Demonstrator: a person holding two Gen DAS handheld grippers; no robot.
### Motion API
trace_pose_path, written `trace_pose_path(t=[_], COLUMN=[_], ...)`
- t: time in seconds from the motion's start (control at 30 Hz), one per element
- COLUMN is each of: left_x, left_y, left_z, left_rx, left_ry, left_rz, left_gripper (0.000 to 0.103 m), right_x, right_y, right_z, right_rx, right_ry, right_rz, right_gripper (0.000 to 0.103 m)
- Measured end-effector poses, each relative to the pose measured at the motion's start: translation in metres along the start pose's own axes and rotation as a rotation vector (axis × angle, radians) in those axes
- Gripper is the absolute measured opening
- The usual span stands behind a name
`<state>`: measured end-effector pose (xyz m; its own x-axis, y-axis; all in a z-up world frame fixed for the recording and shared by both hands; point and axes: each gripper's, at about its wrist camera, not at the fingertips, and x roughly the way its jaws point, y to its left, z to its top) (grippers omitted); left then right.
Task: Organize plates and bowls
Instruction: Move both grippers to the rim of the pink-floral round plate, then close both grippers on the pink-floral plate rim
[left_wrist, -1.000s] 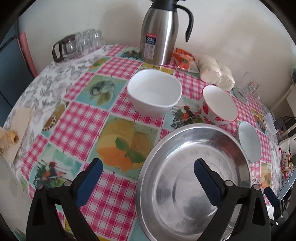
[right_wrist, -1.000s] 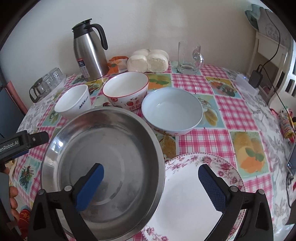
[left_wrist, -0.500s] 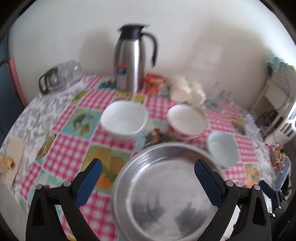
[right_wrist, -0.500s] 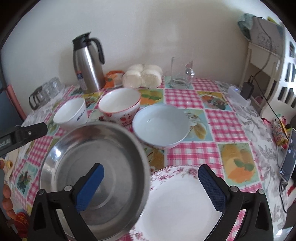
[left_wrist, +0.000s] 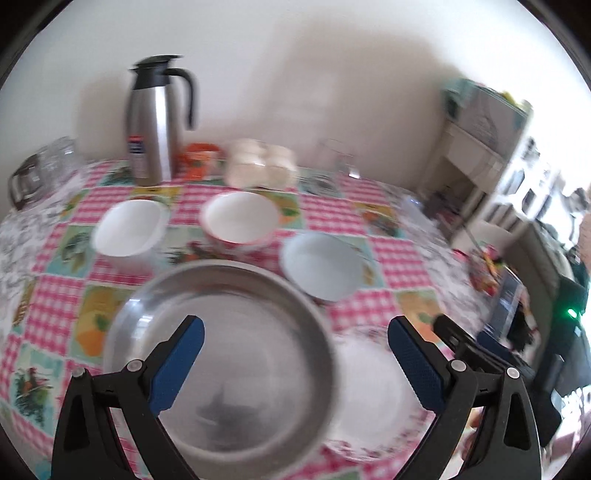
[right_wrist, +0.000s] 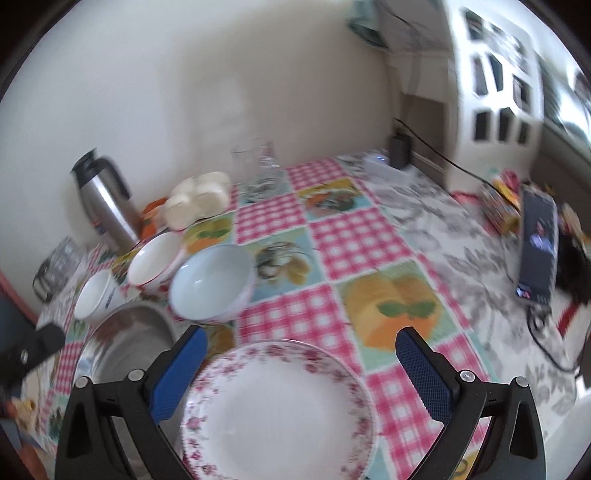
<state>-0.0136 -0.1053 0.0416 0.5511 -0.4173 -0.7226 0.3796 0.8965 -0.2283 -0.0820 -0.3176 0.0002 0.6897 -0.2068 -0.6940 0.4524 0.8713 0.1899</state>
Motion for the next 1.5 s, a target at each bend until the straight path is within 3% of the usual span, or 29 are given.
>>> trace_pose_path(t=[0.3, 0.67, 1.1, 1.27, 1.47, 1.5], left_x=[0.024, 0.047, 0.058, 0.058, 0.062, 0.063], left_y=[-0.058, -0.075, -0.064, -0.062, -0.064, -0.064], left_z=[-0.030, -0.054, -0.068, -0.071, -0.076, -0.077], left_rx=[0.078, 0.013, -0.075, -0.095, -0.102, -0.101], left_ry=[0.122, 0.229, 0.319, 0.332, 0.369, 0.376], left_rz=[-0.120, -0.159, -0.058, -0.076, -0.091, -0.088], left_gripper=[0.100, 0.100, 0.100, 0.100, 0.100, 0.100], right_x=[0.017, 0.035, 0.053, 0.061, 0.062, 0.062], right_y=[-0.052, -0.075, -0.062, -0.059, -0.056, -0.055], right_z=[-0.013, -0.030, -0.042, -0.046, -0.047, -0.047], right_rx=[0.094, 0.134, 0.079, 0.071, 0.062, 0.057], right_ry=[0.121, 0.239, 0.341, 0.381, 0.391, 0.395], right_rz=[-0.055, -0.026, 0.003, 0.008, 0.034, 0.031], right_gripper=[0.103, 0.103, 0.092, 0.078, 0.050, 0.042])
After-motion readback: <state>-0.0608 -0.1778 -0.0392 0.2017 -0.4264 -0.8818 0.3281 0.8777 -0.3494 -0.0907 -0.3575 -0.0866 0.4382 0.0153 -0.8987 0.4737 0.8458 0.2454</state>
